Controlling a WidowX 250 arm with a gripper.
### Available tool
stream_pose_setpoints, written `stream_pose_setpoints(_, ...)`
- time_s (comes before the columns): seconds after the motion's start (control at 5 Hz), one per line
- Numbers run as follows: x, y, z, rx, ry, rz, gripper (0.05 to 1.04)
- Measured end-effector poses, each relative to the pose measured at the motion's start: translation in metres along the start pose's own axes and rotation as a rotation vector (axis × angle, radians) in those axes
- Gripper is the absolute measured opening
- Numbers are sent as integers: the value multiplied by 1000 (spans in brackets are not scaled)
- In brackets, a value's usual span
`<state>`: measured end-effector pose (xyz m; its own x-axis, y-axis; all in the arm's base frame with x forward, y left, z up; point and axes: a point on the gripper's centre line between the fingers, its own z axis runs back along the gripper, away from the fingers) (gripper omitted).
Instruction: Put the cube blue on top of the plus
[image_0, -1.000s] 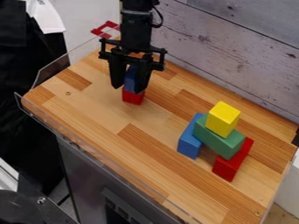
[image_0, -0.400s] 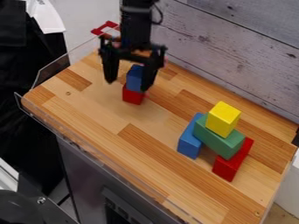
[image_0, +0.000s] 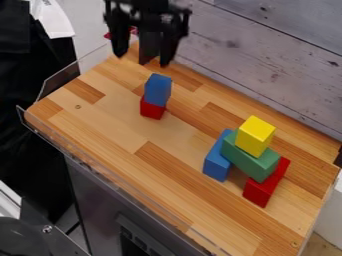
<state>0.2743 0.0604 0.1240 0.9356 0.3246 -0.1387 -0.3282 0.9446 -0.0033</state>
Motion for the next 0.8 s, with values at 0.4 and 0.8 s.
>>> stream_pose_setpoints(0.4,-72,-50,21,27,-80,-145,1000)
stream_pose_setpoints(0.8,-99,-86,10,21,-84,-194,1000)
